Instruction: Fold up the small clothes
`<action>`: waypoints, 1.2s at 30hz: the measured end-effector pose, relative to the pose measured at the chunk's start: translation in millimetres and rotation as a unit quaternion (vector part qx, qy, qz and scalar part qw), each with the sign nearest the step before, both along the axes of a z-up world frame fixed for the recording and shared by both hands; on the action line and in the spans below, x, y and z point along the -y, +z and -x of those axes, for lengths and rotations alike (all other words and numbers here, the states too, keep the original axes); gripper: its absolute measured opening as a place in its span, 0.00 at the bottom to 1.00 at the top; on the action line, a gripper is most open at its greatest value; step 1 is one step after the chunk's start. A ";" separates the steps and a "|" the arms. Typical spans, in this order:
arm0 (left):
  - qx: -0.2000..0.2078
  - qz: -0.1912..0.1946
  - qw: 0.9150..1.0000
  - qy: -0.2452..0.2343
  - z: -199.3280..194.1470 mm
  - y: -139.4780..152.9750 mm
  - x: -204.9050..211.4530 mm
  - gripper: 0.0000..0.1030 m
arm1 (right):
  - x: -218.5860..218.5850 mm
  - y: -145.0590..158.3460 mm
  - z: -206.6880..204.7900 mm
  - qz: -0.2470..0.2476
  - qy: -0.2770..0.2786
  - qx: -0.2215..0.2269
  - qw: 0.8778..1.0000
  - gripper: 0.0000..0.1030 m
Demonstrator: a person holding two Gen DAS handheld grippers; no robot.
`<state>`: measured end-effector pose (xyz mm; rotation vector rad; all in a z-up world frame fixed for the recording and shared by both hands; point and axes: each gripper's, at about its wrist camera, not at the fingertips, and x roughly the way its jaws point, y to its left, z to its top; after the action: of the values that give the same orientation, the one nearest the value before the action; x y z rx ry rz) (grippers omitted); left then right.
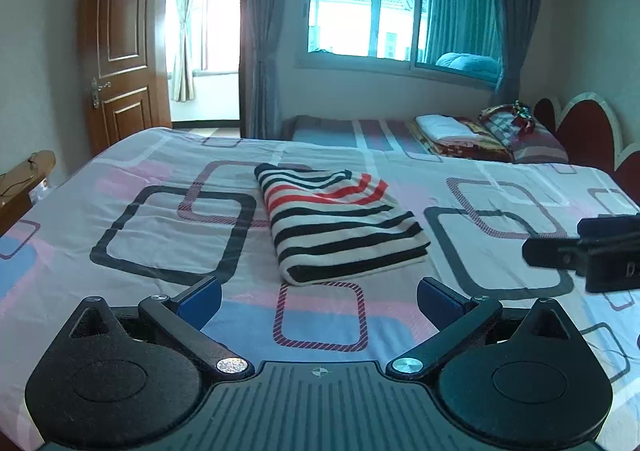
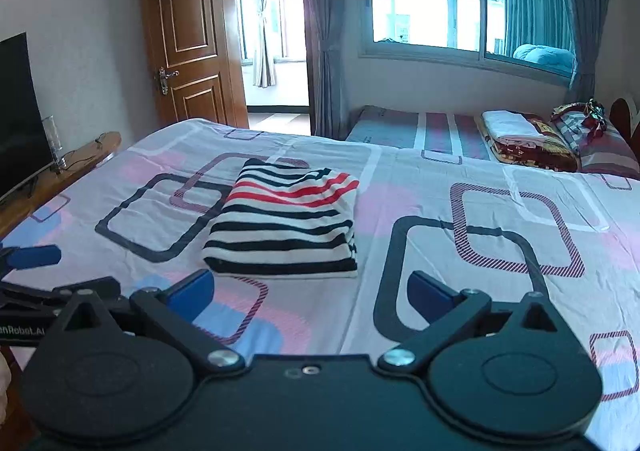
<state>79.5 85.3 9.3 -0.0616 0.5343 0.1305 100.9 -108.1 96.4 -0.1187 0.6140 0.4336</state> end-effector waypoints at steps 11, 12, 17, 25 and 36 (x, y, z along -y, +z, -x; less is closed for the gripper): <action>0.011 -0.005 1.000 -0.003 6.7 7.6 -3.6 1.00 | -3.2 7.7 18.7 -0.003 -0.009 0.012 1.000 0.99; 0.011 -0.004 1.000 -0.003 6.7 7.7 -3.6 1.00 | -3.6 8.5 19.7 -0.003 -0.010 0.015 1.000 0.99; 0.012 -0.004 1.000 -0.007 6.8 8.2 -4.5 1.00 | -4.6 9.4 21.4 -0.004 -0.012 0.017 1.000 0.99; 0.013 -0.005 1.000 -0.012 6.4 9.7 -5.2 1.00 | -5.4 10.4 18.5 -0.005 -0.010 0.018 1.000 0.99; 0.017 -0.004 1.000 -0.017 3.6 11.4 0.0 1.00 | -1.6 11.1 21.3 -0.006 -0.014 0.019 1.000 0.99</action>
<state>75.9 85.3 20.6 -0.0474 0.5006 0.0987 79.7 -106.6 107.5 -0.1077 0.5743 0.4069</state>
